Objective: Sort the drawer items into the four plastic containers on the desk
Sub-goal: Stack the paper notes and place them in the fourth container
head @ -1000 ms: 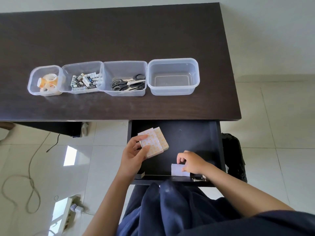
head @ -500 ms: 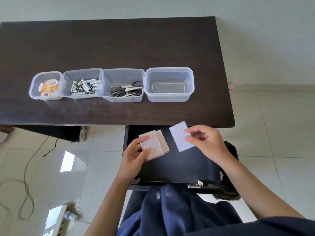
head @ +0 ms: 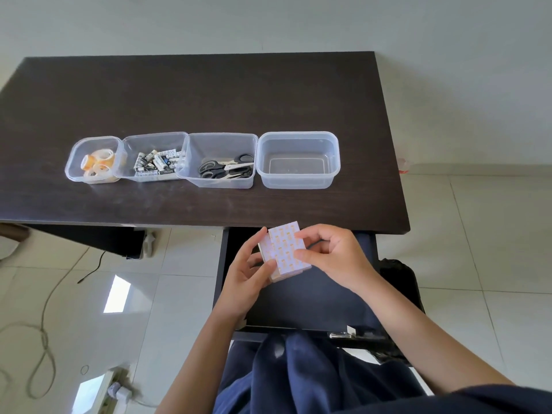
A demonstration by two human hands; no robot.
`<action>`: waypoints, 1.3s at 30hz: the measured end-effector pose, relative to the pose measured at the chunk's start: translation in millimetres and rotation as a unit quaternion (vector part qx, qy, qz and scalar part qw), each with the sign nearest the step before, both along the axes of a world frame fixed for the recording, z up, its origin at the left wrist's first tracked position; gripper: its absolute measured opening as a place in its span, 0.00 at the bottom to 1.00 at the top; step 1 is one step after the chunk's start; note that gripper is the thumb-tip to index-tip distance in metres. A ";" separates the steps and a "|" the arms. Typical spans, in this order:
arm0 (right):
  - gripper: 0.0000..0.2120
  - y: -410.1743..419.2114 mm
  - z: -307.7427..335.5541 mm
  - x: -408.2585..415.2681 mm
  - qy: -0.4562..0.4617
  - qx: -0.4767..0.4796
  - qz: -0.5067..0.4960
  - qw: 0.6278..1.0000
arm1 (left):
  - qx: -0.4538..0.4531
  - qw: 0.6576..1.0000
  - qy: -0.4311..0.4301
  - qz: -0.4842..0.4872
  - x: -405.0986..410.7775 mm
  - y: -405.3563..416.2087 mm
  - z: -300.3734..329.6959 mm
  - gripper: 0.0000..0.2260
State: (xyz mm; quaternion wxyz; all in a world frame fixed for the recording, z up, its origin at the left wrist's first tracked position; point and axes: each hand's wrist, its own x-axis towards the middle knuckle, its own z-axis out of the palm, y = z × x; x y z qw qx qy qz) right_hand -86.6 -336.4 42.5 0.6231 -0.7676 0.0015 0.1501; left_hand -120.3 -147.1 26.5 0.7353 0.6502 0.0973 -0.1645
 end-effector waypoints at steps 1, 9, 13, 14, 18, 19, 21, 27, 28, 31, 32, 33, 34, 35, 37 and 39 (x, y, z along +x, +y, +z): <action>0.13 0.3 -0.6 -0.1 -0.008 -0.011 0.006 1.000 | 0.000 1.000 -0.002 -0.005 0.4 0.6 0.5 0.24; 0.21 1.5 -5.4 -5.4 -0.082 -0.085 0.014 0.993 | 0.000 0.999 -0.019 -0.036 3.9 2.2 0.4 0.29; 0.23 1.6 -14.1 -11.3 -0.116 -0.091 -0.002 0.989 | -0.021 0.999 -0.011 -0.036 6.0 -1.5 0.2 0.30; 0.24 1.9 -15.5 -12.8 -0.115 -0.082 -0.008 0.990 | -0.026 0.999 -0.009 -0.035 6.6 -2.7 0.0 0.31; 0.25 5.9 -19.1 -16.8 -0.056 0.002 -0.016 0.998 | -0.037 0.999 -0.006 -0.036 10.7 -9.0 -0.2 0.32; 0.26 7.0 -21.5 -17.8 -0.046 0.024 -0.014 0.999 | -0.039 0.999 -0.006 -0.035 11.6 -10.7 0.2 0.35; 0.27 9.4 -23.6 -20.0 -0.042 0.041 -0.014 0.998 | -0.042 0.998 -0.009 -0.035 12.9 -13.6 0.9 0.39; 0.26 11.4 -19.5 -17.0 -0.037 0.028 -0.022 0.999 | -0.054 0.997 -0.006 -0.051 16.6 -16.8 6.3 0.44; 0.26 11.7 -20.1 -16.1 -0.040 0.025 -0.021 0.999 | -0.051 0.997 -0.005 -0.052 17.3 -16.7 7.7 0.44; 0.26 13.1 -20.4 -14.3 -0.051 0.028 -0.016 0.998 | -0.038 0.998 -0.004 -0.051 19.4 -17.4 11.4 0.42; 0.27 13.7 -19.4 -13.6 -0.054 0.028 -0.013 0.998 | -0.032 0.998 -0.004 -0.046 20.1 -18.3 12.4 0.38; 0.27 14.0 -18.7 -12.7 -0.055 0.030 -0.010 0.998 | -0.026 0.999 -0.002 -0.038 21.3 -19.3 12.6 0.34; 0.28 14.2 -17.8 -11.5 -0.056 0.033 -0.009 0.998 | -0.021 0.999 -0.001 -0.033 22.4 -20.2 12.9 0.30; 0.28 14.1 -17.4 -10.0 -0.057 0.034 -0.010 0.998 | -0.018 0.999 0.001 -0.029 23.6 -20.8 13.5 0.29; 0.27 12.5 -15.9 -5.4 -0.054 0.042 -0.014 0.998 | -0.012 1.000 0.004 -0.020 26.8 -21.1 15.6 0.28; 0.26 8.7 -10.9 1.9 -0.037 0.064 -0.021 0.997 | -0.004 1.000 0.006 -0.015 31.6 -20.7 19.1 0.28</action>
